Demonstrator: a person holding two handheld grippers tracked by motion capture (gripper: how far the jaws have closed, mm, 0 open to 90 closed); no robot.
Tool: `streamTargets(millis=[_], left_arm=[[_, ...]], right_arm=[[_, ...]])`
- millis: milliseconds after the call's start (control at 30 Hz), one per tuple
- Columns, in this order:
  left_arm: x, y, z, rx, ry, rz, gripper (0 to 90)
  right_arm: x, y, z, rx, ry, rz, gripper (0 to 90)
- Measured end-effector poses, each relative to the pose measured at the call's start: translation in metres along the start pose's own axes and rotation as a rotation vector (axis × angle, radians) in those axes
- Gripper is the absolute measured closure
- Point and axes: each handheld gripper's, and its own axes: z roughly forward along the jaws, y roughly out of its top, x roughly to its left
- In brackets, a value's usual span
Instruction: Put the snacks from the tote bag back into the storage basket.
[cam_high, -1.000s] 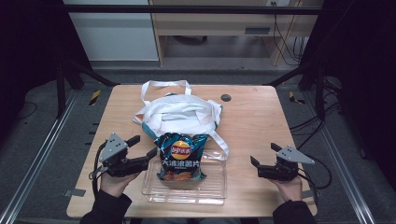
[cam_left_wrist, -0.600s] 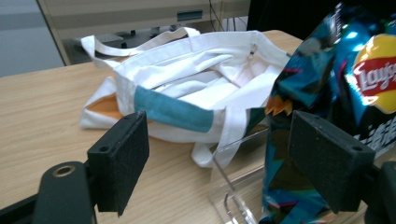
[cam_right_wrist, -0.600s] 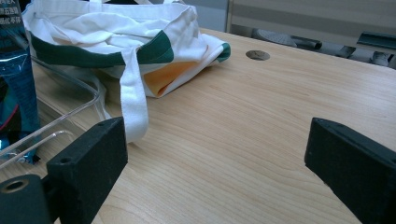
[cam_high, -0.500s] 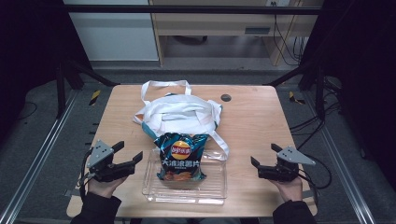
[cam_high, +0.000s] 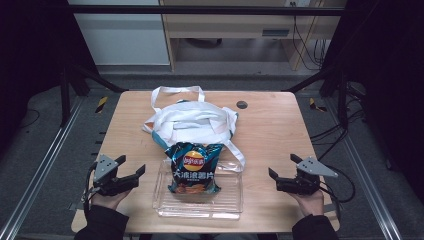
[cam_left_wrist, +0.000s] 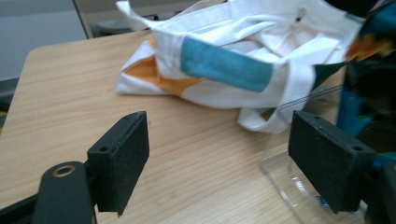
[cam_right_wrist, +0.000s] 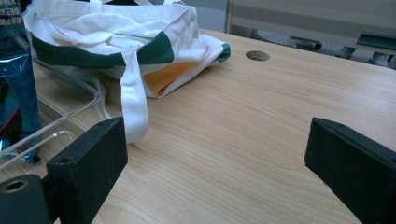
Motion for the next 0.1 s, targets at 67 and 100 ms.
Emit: streamTargets(millis=[67,100], left_arm=[[0.0046,-0.0018,0.0002,0.003,0.008,-0.022,19.8],[0.0058,-0.0022,0.0003,-0.004,0.010,-0.031,19.8]], right_arm=[[0.0005,-0.0002,0.0001,0.001,0.002,0.001,6.2],[0.0008,-0.0002,0.0001,0.000,0.003,0.003,6.2]])
